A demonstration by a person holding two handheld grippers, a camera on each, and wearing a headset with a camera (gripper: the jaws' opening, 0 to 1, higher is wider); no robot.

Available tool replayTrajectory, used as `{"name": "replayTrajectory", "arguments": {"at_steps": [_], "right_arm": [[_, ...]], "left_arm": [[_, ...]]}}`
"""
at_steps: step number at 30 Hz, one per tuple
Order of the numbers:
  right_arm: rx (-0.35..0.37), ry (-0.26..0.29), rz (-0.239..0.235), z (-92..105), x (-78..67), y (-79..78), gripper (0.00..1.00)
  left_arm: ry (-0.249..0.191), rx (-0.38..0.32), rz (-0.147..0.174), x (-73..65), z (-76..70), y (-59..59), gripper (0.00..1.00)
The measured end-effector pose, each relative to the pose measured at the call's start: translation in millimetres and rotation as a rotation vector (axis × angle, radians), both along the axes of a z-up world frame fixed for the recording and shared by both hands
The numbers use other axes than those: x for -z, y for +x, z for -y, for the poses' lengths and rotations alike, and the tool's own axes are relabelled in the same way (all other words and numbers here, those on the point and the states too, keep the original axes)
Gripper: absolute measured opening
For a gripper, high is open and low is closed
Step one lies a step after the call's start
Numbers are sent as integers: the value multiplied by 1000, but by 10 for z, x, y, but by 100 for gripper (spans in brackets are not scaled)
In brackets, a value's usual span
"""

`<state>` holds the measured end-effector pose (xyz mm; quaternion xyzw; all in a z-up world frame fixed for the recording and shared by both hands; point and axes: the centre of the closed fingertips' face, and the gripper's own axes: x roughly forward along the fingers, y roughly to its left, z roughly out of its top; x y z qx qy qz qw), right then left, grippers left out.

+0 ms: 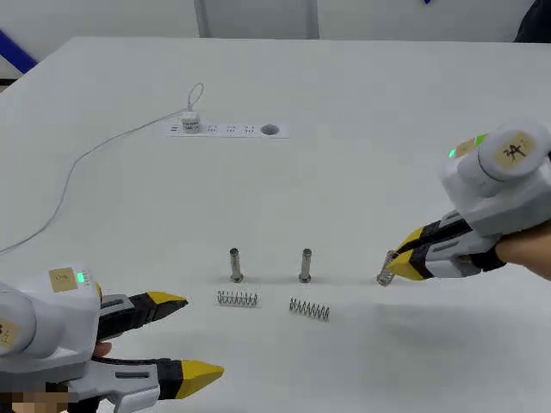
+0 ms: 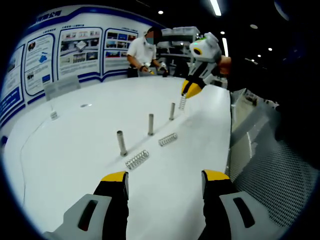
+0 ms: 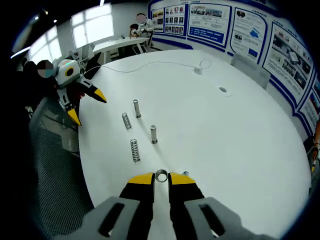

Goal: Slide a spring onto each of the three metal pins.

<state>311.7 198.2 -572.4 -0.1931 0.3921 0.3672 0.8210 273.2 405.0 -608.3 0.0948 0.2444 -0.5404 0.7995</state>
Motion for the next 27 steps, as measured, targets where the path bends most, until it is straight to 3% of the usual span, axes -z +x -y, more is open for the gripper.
{"name": "replayTrajectory", "arguments": {"at_steps": [6,9,27], "right_arm": [[36,-21,46,148,-196,155,12],[49,-26,57,184,-228,207,12],[51,-40,13,205,-14,309,12]], "left_arm": [[-11,-1,-1,-12,4,5,61],[-18,-8,-1,-25,-2,17,61],[-29,-44,2,-47,-53,77,61]]}}
